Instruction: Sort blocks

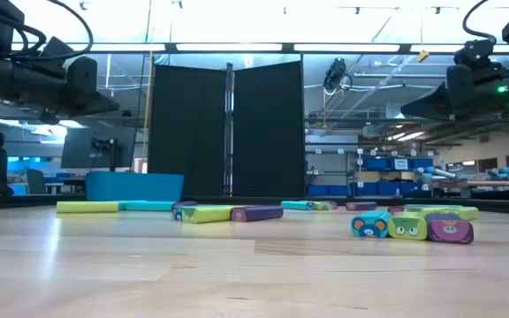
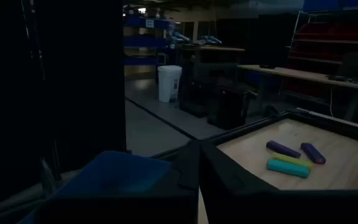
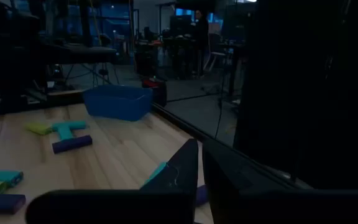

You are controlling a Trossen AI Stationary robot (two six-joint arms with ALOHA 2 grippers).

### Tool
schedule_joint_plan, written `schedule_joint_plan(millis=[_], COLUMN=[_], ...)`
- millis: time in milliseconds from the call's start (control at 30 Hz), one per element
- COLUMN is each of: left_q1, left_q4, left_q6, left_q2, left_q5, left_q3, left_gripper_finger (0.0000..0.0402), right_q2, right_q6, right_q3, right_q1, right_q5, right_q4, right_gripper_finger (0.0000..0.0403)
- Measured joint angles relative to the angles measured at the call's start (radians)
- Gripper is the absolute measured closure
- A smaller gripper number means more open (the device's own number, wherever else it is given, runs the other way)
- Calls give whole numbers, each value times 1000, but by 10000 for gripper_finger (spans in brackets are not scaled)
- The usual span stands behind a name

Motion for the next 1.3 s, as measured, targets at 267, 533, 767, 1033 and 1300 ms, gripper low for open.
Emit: schedule_joint_plan(millis=[267, 533, 767, 1033, 1300], left_q1=[0, 0, 0, 0, 0], left_q4=[0, 0, 0, 3, 5], left_q6=[-2, -3, 23, 23, 23], left_q2=[0, 0, 0, 0, 0], left_q5=[0, 0, 0, 2, 2], left_q3=[0, 0, 0, 0, 0], left_gripper_finger=[389, 389, 389, 389, 389], right_q2=[0, 0, 0, 0, 0], right_q6=[0, 0, 0, 0, 0], right_q3=[0, 0, 0, 0, 0], right_q1=[0, 0, 0, 0, 0], right_q5=[0, 0, 0, 0, 0], right_q4=[0, 0, 0, 0, 0], right_gripper_finger=[368, 368, 368, 368, 368])
